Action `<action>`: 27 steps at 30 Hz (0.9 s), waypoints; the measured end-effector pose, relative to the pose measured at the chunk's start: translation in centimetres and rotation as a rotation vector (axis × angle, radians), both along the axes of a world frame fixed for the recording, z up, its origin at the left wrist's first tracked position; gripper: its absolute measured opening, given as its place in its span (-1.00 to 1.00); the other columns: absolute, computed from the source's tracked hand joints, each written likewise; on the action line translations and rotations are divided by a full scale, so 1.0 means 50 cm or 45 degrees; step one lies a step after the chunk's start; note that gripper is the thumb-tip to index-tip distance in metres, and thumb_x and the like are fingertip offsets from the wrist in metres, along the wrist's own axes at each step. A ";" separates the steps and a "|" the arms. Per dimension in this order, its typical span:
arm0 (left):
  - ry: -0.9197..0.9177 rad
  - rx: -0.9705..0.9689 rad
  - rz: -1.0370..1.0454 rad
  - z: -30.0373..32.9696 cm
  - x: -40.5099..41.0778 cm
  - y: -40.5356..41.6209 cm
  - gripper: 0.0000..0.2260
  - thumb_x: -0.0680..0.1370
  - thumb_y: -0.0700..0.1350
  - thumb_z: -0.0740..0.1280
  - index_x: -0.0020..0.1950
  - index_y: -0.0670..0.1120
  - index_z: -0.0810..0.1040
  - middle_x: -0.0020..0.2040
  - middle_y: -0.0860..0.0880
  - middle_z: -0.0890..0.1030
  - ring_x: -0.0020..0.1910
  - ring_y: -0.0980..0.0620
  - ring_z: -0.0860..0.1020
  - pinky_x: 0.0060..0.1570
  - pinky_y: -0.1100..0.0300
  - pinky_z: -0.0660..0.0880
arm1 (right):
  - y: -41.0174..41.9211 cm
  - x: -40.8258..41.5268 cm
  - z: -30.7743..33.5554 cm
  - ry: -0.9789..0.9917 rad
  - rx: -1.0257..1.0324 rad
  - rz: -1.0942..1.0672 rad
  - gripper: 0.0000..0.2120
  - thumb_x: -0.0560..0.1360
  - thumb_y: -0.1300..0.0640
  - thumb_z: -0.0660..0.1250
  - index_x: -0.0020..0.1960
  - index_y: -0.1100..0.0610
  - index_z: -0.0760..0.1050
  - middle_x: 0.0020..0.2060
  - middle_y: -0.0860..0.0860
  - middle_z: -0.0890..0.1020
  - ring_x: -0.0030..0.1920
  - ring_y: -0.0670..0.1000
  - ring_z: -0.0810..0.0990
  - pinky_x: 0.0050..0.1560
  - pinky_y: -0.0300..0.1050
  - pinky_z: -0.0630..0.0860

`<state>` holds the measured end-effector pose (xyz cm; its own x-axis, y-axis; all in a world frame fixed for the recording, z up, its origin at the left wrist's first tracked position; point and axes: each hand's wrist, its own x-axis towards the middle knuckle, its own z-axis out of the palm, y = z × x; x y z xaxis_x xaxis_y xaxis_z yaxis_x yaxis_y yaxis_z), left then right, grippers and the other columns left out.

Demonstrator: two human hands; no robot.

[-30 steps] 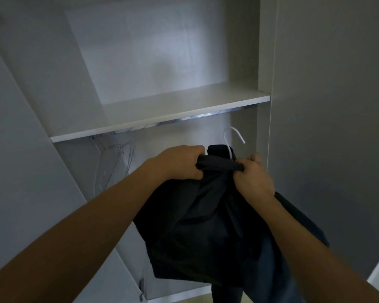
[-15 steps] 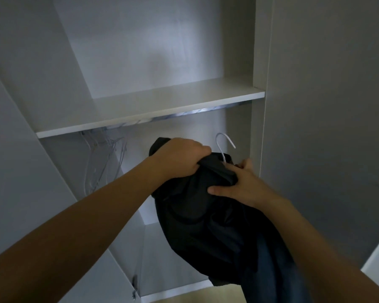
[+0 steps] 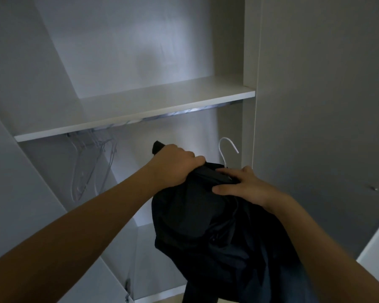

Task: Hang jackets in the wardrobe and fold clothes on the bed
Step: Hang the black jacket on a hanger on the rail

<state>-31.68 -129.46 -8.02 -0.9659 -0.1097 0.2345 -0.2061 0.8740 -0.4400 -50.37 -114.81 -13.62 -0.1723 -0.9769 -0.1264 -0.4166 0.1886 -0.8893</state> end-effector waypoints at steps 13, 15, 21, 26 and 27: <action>0.833 1.800 0.470 -0.057 0.013 -0.007 -0.61 0.49 -0.02 0.46 0.26 -0.02 0.44 0.22 -0.04 0.52 0.15 0.04 0.54 0.11 0.20 0.51 | -0.012 0.032 -0.062 -0.225 -0.225 -0.245 -0.76 0.50 -0.04 0.41 0.00 0.03 0.40 0.03 -0.02 0.44 -0.02 -0.12 0.55 -0.24 -0.42 0.43; 0.835 1.918 0.435 -0.071 0.013 -0.010 -0.81 0.57 -0.17 0.33 0.19 -0.08 0.55 0.13 -0.10 0.62 0.14 -0.07 0.59 0.18 0.06 0.54 | -0.008 0.027 -0.062 -0.280 -0.233 -0.268 -0.73 0.50 -0.05 0.41 0.04 0.05 0.39 0.03 -0.02 0.45 -0.02 -0.12 0.56 -0.22 -0.39 0.43; 1.058 2.391 0.217 -0.068 -0.010 0.013 -0.72 0.55 0.05 0.24 0.01 -0.05 0.68 0.03 -0.07 0.66 0.07 -0.02 0.60 0.14 0.08 0.52 | -0.005 0.019 -0.071 -0.289 -0.281 -0.295 -0.85 0.54 -0.01 0.36 -0.06 0.01 0.41 0.04 0.01 0.41 -0.02 -0.13 0.54 -0.10 -0.33 0.45; 1.152 2.362 0.215 -0.051 -0.020 0.008 -0.76 0.58 -0.28 0.18 0.08 -0.11 0.62 -0.03 -0.05 0.69 -0.02 -0.01 0.64 0.05 0.10 0.55 | -0.001 0.016 -0.086 -0.222 -0.286 -0.275 -0.91 0.56 0.03 0.34 -0.10 -0.03 0.45 -0.04 -0.08 0.36 -0.07 -0.21 0.50 -0.12 -0.44 0.43; 1.136 2.365 0.214 -0.046 -0.021 0.006 -0.75 0.55 -0.25 0.18 0.10 -0.13 0.61 -0.02 -0.07 0.68 -0.02 -0.02 0.63 0.06 0.05 0.52 | -0.001 0.015 -0.087 -0.221 -0.289 -0.279 -0.90 0.56 0.04 0.34 -0.11 -0.04 0.45 -0.05 -0.08 0.36 -0.08 -0.22 0.50 -0.14 -0.46 0.43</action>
